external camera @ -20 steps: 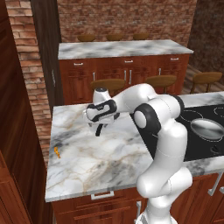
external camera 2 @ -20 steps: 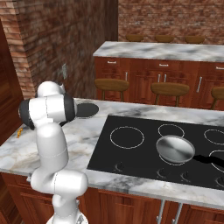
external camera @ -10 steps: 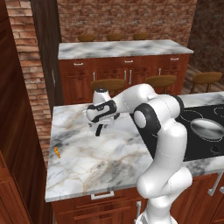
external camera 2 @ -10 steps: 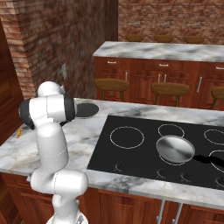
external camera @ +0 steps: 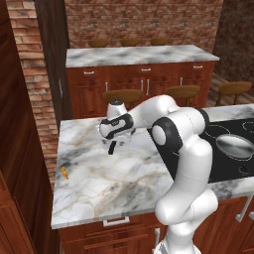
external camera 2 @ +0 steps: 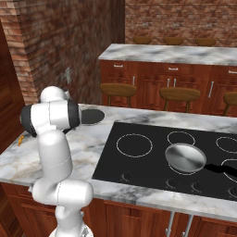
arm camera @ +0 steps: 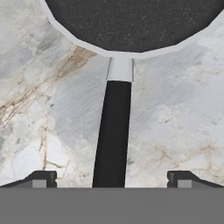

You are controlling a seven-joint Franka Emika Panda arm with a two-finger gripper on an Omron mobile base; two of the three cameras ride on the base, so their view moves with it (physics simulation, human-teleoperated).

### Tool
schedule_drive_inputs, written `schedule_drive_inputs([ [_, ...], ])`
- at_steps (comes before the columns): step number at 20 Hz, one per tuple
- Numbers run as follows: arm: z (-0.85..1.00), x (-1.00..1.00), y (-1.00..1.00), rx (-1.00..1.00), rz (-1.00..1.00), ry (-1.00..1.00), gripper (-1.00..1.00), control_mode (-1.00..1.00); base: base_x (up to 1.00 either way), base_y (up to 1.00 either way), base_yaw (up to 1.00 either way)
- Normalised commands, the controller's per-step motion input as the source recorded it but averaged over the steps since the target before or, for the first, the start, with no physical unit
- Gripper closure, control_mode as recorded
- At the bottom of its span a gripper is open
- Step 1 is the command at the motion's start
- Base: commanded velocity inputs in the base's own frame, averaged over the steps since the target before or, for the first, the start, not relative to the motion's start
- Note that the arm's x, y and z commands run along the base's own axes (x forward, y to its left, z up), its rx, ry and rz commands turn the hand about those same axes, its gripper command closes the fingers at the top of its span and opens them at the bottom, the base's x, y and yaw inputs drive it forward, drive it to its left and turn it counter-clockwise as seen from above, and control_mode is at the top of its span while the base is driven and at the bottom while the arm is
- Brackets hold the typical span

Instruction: Place both pans onto different burners. Then place the bell pepper and the shrimp on different pans.

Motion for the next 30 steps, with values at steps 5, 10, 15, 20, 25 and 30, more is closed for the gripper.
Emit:
schedule_drive_inputs([
  [5,-0.10,-0.02,-0.06,0.00,-0.01,0.02,-1.00,-1.00,0.00,0.00,0.00],
  [10,-0.24,0.00,0.01,0.00,0.00,0.02,-1.00,-1.00,0.00,0.00,0.00],
  [15,-0.19,0.01,0.04,0.00,0.00,0.00,-1.00,-1.00,0.00,0.00,0.00],
  [20,-0.24,0.11,0.11,0.00,0.00,0.00,-1.00,-1.00,0.00,0.00,0.00],
  [25,-0.09,0.05,0.07,0.00,0.00,0.00,1.00,-1.00,0.00,0.00,0.00],
  [30,0.00,0.00,0.00,0.00,0.00,0.00,1.00,-1.00,0.00,0.00,0.00],
])
